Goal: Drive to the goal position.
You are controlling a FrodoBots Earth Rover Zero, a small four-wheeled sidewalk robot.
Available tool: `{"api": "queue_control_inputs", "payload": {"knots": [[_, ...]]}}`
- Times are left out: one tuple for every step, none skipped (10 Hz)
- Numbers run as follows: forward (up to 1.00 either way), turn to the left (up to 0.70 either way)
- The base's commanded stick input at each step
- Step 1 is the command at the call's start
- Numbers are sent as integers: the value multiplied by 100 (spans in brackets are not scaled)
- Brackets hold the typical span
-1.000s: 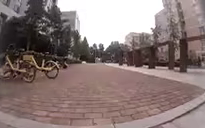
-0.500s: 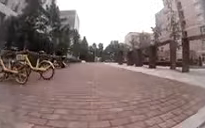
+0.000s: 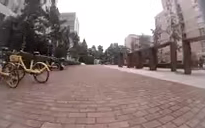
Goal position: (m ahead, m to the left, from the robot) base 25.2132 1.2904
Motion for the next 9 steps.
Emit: {"api": "queue_control_inputs", "payload": {"knots": [[70, 8], [70, 14], [70, 14], [70, 14], [70, 14], [70, 0], [70, 0], [70, 0], [70, 0]]}}
